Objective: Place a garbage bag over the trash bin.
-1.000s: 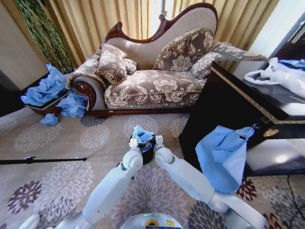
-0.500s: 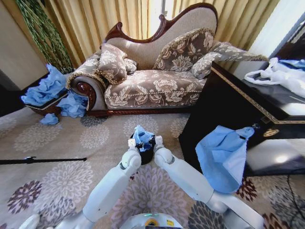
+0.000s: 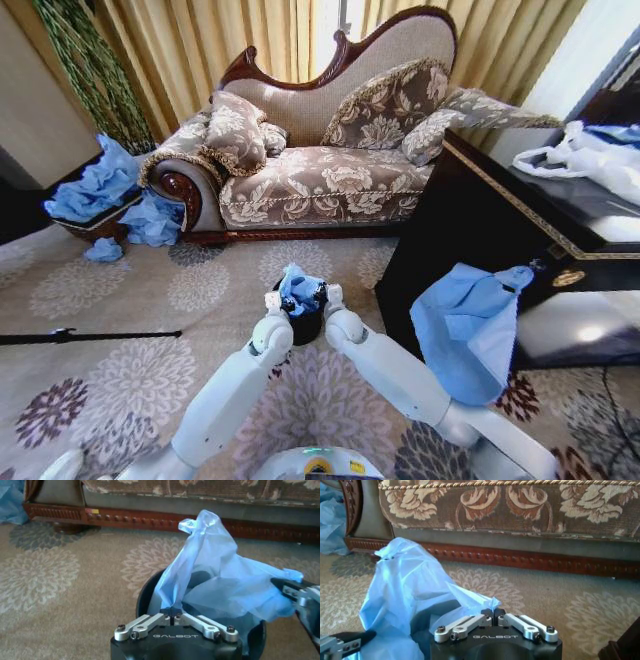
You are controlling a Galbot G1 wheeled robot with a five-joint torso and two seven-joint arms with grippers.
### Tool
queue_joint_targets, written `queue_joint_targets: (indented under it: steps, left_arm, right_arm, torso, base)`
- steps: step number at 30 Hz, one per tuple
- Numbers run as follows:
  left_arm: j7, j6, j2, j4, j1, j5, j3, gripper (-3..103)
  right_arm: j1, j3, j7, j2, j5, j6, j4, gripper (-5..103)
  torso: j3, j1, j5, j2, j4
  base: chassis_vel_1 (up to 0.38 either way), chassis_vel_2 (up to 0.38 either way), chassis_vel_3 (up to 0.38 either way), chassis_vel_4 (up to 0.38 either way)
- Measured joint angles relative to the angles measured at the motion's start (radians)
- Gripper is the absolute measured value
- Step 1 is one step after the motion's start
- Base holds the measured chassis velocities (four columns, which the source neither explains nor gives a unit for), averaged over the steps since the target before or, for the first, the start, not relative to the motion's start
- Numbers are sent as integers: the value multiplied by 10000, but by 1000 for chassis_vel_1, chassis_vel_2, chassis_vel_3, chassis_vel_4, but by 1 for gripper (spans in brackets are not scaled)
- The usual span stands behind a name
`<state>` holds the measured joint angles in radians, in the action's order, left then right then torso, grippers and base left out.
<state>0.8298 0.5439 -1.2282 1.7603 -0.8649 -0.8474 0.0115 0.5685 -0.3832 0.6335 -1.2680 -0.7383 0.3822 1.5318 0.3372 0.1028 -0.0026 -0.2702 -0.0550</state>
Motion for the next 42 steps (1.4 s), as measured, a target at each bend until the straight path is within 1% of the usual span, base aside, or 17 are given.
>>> queue_joint_targets:
  steps: [7, 9, 10, 16, 17, 20, 21, 23, 25, 28, 29, 31, 32, 34, 37, 41, 42]
  left_arm:
    - [-179, 11, 189, 205, -130, -81, 346, 0]
    - [-236, 83, 453, 501, -187, -363, 552, 0]
    - [-236, 83, 453, 501, -187, -363, 552, 0]
    - [-321, 259, 1377, 1367, -486, -996, 1176, 0]
    - [-321, 259, 1377, 1367, -486, -996, 1176, 0]
    - [-241, 339, 1912, 1914, -699, -1403, 1508, 0]
    - [-241, 339, 1912, 1914, -699, -1403, 1508, 0]
    - [-45, 430, 2278, 2341, -810, -1857, 1793, 0]
    - [-20, 444, 2313, 2396, -823, -1916, 1831, 0]
    - [291, 622, 2752, 3262, -1022, -2643, 2289, 0]
    - [291, 622, 2752, 3262, -1022, -2643, 2289, 0]
    - [444, 695, 3011, 3781, -1203, -3091, 2418, 0]
    - [444, 695, 3011, 3781, -1203, -3091, 2418, 0]
    - [578, 757, 3224, 4251, -1406, -3476, 2468, 0]
    - [859, 784, 3348, 4681, -1777, -3913, 2570, 0]
    - [1022, 787, 3355, 4763, -2120, -3986, 2695, 0]
    - [1160, 787, 3372, 4817, -2396, -4088, 2790, 0]
  right_arm:
    - [35, 87, 69, 49, -19, -10, 164, 0]
    - [37, 115, 107, 146, -71, -10, 347, 0]
    - [37, 115, 107, 146, -71, -10, 347, 0]
    - [76, 137, 238, 586, -404, 126, 1017, 0]
    - [76, 137, 238, 586, -404, 126, 1017, 0]
    - [170, 202, 250, 802, -558, 240, 1237, 0]
    - [170, 202, 250, 802, -558, 240, 1237, 0]
    - [246, 329, 250, 885, -563, 280, 1377, 0]
    - [257, 341, 250, 898, -565, 287, 1407, 0]
    - [315, 441, 279, 991, -550, 376, 1730, 0]
    - [315, 441, 279, 991, -550, 376, 1730, 0]
    - [319, 459, 350, 1082, -550, 460, 1924, 0]
    - [319, 459, 350, 1082, -550, 460, 1924, 0]
    - [340, 435, 397, 1234, -553, 542, 2145, 0]
    - [513, 372, 483, 1439, -608, 666, 2497, 0]
    - [778, 344, 547, 1517, -591, 690, 2670, 0]
    - [979, 343, 586, 1531, -558, 707, 2748, 0]
  torso:
    - [0, 0, 0, 0, 0]
    - [0, 0, -1, 0, 0]
    - [0, 0, -1, 0, 0]
    - [0, -2, -2, 0, 0]
    - [0, -2, -2, 0, 0]
    - [1, -2, -2, 0, 0]
    - [1, -2, -2, 0, 0]
    - [2, -2, -2, 0, 0]
    - [2, -2, -2, 0, 0]
    - [1, -2, -2, 0, 0]
    - [1, -2, -2, 0, 0]
    - [1, -2, -2, 0, 1]
    - [1, -2, -2, 0, 1]
    - [1, -2, -2, 0, 0]
    - [0, -2, -1, 0, 0]
    - [0, -1, -2, 0, 0]
    - [1, 0, -2, 0, -1]
  base:
    - [0, 0, 0, 0]
    - [0, 0, 0, 0]
    - [0, 0, 0, 0]
    - [0, 0, 0, 0]
    - [0, 0, 0, 0]
    - [0, 0, 0, 0]
    - [0, 0, 0, 0]
    - [0, 0, 0, 0]
    - [0, 0, 0, 0]
    - [0, 0, 0, 0]
    - [0, 0, 0, 0]
    - [0, 0, 0, 0]
    - [0, 0, 0, 0]
    - [0, 0, 0, 0]
    - [0, 0, 0, 0]
    - [0, 0, 0, 0]
    - [0, 0, 0, 0]
